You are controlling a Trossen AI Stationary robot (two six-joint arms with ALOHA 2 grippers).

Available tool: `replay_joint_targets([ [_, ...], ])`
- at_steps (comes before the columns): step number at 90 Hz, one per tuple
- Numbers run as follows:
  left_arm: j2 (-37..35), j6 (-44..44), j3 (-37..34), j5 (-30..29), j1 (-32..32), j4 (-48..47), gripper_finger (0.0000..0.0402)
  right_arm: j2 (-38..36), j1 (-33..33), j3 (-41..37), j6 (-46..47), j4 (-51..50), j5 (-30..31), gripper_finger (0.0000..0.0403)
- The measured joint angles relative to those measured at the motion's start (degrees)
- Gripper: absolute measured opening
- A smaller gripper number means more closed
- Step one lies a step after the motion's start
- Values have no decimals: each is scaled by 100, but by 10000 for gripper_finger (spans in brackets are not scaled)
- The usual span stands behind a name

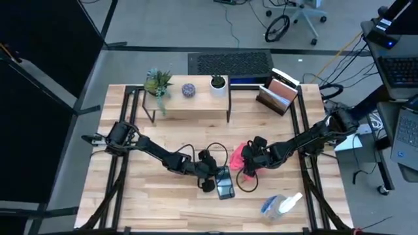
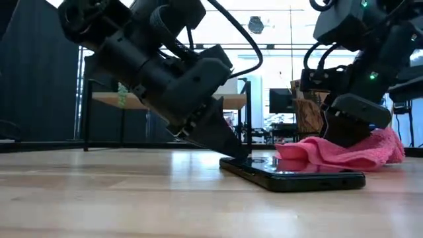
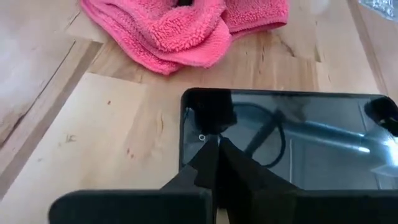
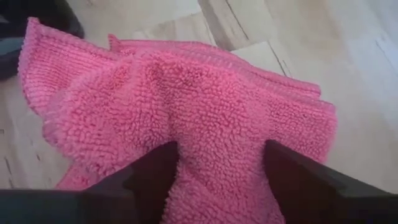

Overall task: Apply microfiber cloth
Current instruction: Wipe the front of the cellphone using the pink microfiber cloth

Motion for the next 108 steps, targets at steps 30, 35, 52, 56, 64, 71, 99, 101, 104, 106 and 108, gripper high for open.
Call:
replay_joint_targets([
  [30, 3, 189, -5, 16, 27, 28, 0, -106, 11, 40, -195, 181, -345, 14],
  [35, 5, 186, -7, 16, 27, 32, 0, -174, 20, 160, -309, 89, -371, 15],
  [52, 5, 162, -9, 14, 35, 40, 0, -309, 398, 674, -1440, 871, -426, 4],
  [56, 5, 162, -9, 15, 36, 41, 0, -258, 484, 660, -1685, 1222, -422, 4],
  [64, 6, 181, -11, 15, 47, 61, 0, -150, 553, 668, -1900, 1844, -359, 3],
  [71, 7, 181, -13, 14, 53, 73, 0, 85, 554, 684, -1927, 2108, -345, 2],
  [99, 9, 60, -15, 8, 58, 87, 0, 1338, 593, 688, -2088, 3298, -346, 1],
  [101, 9, 5, -16, 8, 65, 82, 0, 1384, 606, 693, -2090, 3374, -380, 1],
  [104, 9, -63, -16, 14, 79, 72, 0, 1445, 632, 708, -2090, 3453, -470, 1],
  [106, 9, -124, -16, 16, 91, 66, 0, 1477, 645, 711, -2069, 3508, -521, 1],
  [108, 9, -161, -16, 17, 103, 60, 0, 1504, 669, 716, -2023, 3533, -545, 1],
])
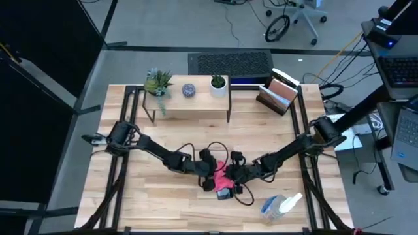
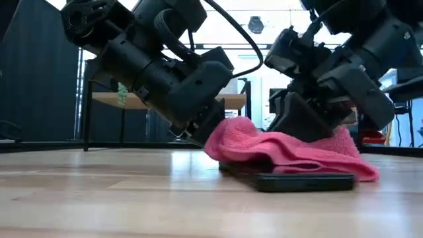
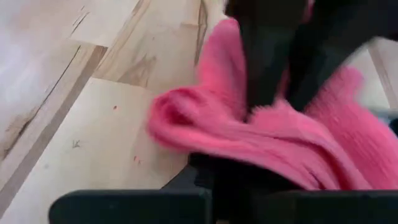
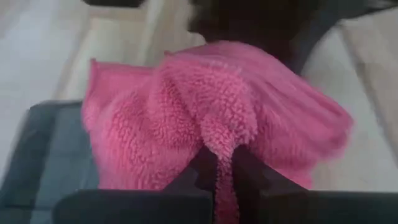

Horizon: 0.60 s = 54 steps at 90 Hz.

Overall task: Apply microfiber cloth
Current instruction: Wipe the front of the cellphone using the pink microfiber cloth

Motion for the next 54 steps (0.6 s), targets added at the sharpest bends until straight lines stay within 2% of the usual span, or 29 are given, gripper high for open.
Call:
replay_joint_targets([
  [18, 0, -148, 2, -47, 83, -49, 0, 92, 242, 16, 236, 28, -781, 0],
  [37, 0, -136, 2, -58, 82, -49, 0, -8, 322, 0, -71, 67, -1605, 0],
  [45, 0, -103, 2, -56, 81, -43, 0, -249, 326, -33, -172, -39, -1498, 0],
  [54, 0, -106, 2, -53, 78, -36, 0, -657, 343, -46, -285, -155, -819, 2],
])
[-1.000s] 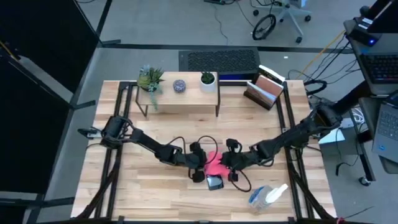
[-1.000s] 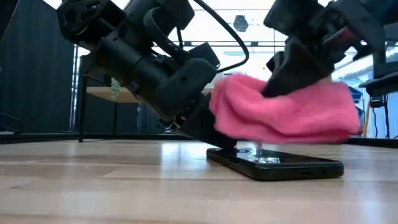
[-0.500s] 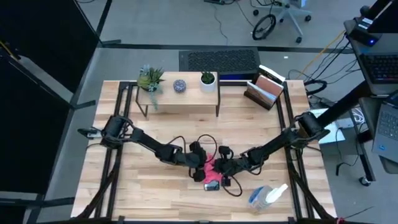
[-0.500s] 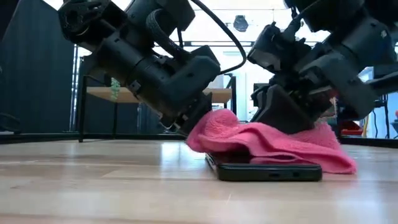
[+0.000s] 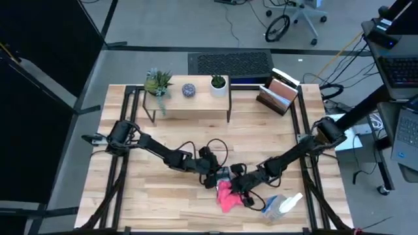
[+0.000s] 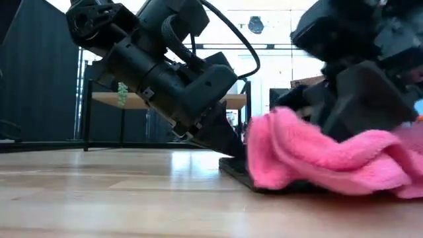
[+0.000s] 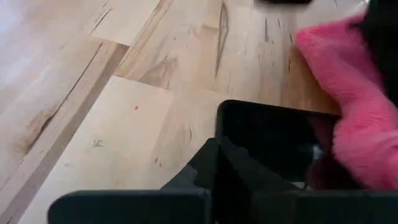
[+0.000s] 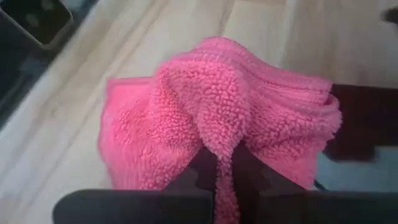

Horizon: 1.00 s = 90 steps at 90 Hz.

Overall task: Apply microfiber cloth
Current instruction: Wipe the front of the cellphone using the pink microfiber cloth

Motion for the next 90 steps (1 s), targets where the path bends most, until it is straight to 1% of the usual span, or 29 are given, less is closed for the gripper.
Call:
replay_joint_targets([
  [8, 0, 3, -1, 0, 0, 14, 0, -161, -36, 35, -151, 60, 884, 3],
  [12, 0, 3, -2, 2, 0, 19, 0, -73, -74, 28, -190, 78, 1269, 4],
  [15, 0, 2, -2, 2, 0, 21, 0, 37, -123, 17, -191, 100, 1443, 4],
  [27, 0, 7, -2, 9, 0, 20, 0, 534, -340, 26, 132, 436, 1440, 5],
  [35, 0, 7, -2, 14, 0, 15, 0, 836, -373, 30, 348, 727, 1473, 5],
  [40, 0, 7, -2, 29, 0, 13, 0, 921, -373, 31, 252, 958, 1212, 5],
  [50, 0, 7, -2, 34, 0, 9, 0, 995, -386, 33, -181, 1364, 241, 6],
  [65, 0, 11, -2, 35, 4, 9, 0, 995, -384, 35, -233, 1408, -890, 6],
  [75, 0, 13, -2, 37, 4, 11, 0, 983, -366, 43, -235, 1311, -1416, 6],
  [81, 0, 18, -2, 49, 3, 14, 0, 904, -367, 50, -229, 1090, -1647, 6],
  [90, 0, 127, 0, 70, 0, 17, 0, 630, -366, 38, -287, 584, -1790, 6],
])
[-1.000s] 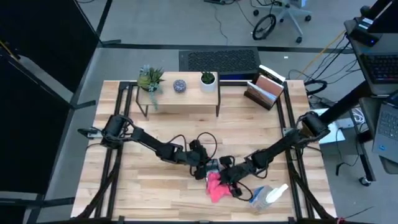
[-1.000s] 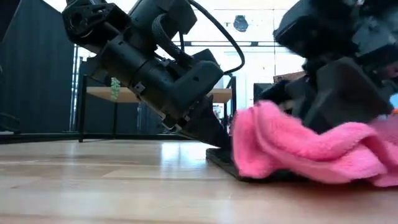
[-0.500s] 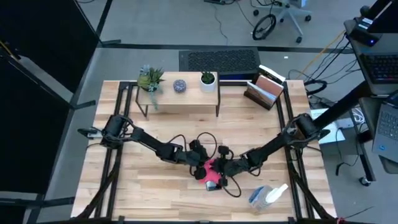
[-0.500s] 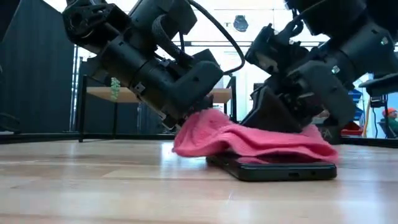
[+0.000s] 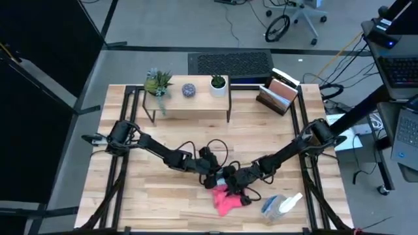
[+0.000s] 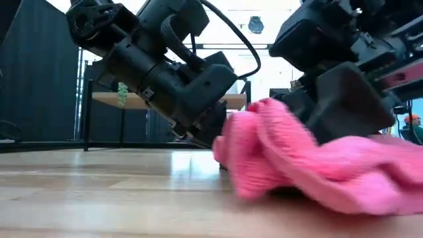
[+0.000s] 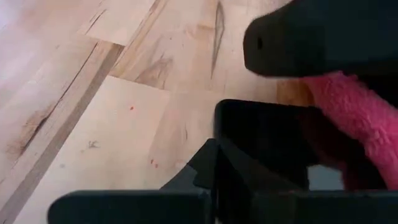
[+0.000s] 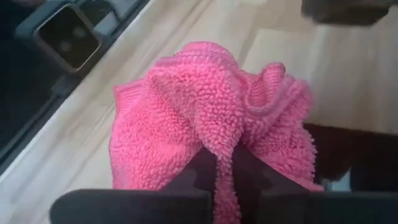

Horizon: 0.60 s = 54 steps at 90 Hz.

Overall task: Apply microfiber cloth
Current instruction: Wipe the front of the cellphone using the pink microfiber cloth

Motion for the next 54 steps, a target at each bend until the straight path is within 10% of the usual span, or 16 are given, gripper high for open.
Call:
replay_joint_targets([
  [29, 0, 42, 0, -19, -15, 5, 0, -1019, -11, -57, -387, -1227, 3313, 6],
  [54, 0, 18, -4, -30, -15, 36, 0, -559, -138, -212, 10, -1318, 2936, 6],
])
